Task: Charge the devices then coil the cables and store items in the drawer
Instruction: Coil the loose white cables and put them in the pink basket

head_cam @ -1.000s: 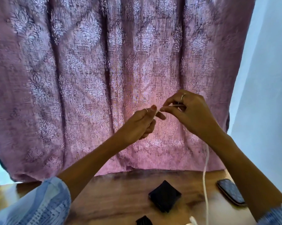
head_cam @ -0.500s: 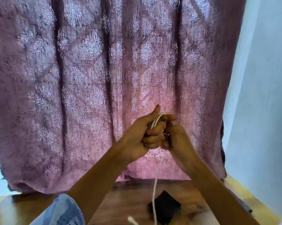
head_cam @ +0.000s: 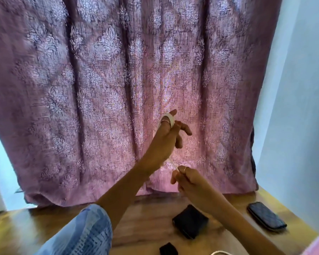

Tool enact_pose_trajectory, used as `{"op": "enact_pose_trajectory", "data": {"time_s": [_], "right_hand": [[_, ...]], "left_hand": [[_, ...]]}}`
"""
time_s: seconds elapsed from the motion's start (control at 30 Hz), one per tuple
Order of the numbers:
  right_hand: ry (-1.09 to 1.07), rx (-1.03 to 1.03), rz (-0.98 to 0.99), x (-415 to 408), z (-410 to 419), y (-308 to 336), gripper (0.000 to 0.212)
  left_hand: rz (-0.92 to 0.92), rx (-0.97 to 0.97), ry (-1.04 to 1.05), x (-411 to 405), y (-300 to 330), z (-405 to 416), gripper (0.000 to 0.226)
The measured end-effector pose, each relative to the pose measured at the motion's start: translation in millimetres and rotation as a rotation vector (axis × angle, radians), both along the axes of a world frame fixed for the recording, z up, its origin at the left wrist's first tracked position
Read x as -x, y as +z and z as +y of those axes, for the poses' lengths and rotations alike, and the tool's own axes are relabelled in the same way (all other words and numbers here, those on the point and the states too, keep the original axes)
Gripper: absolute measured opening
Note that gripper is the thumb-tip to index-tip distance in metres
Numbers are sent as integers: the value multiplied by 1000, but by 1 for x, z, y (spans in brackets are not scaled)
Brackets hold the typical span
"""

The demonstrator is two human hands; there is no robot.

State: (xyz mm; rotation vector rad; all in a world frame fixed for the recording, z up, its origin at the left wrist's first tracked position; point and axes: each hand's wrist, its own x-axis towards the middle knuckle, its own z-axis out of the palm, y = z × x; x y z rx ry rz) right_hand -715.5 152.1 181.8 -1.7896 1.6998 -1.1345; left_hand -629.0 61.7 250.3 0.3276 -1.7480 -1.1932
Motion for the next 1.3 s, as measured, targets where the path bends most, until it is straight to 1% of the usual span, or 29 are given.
{"op": "enact_pose_trajectory", "data": {"time_s": [0.1,0.2,0.27,0.3,0.4,0.43,0.53,0.6,0.7,0.77,0.83,0.93,1.0,1.1,1.17,1.23,1.3], "right_hand": [[-95,78,254,15,5,15,22],[-151,123,304,26,10,34,21],[-163,137,311,32,12,46,14],[-167,155,312,35,12,51,12],[-164,249,288,45,9,66,9],[-157,278,285,48,8,70,9],[-132,351,267,53,4,78,10],[-107,395,212,54,1,80,9],[-45,466,77,51,-3,75,2],[-37,506,-50,47,-3,65,12],[-62,491,-199,40,-4,52,21],[-67,418,-426,28,-6,32,25],[-65,363,-527,17,-5,22,23],[-62,206,-528,2,0,3,29],[-9,98,-484,-6,6,-6,21],[66,26,-387,-8,14,-6,20],[79,-2,-202,-4,22,2,24]], "left_hand": [[-276,272,145,0,-12,-8,48],[-527,418,188,-3,-19,-10,53],[-588,417,181,-7,-21,-8,53],[-574,378,169,-9,-21,-7,49],[-447,160,72,-13,-20,0,33],[-415,109,33,-14,-20,3,31],[-396,57,-61,-17,-18,10,48],[-362,-12,-141,-18,-16,14,52],[-230,-223,-332,-19,-11,19,45],[-95,-383,-524,-19,-8,23,41],[44,-529,-684,-17,-5,28,38],[213,-619,-812,-10,-6,40,32],[329,-650,-827,-3,-7,45,29],[467,-662,-713,4,-5,45,20],[446,-593,-584,7,-2,42,17],[360,-490,-431,9,-3,42,18],[263,-338,-296,9,-6,43,17]]}}
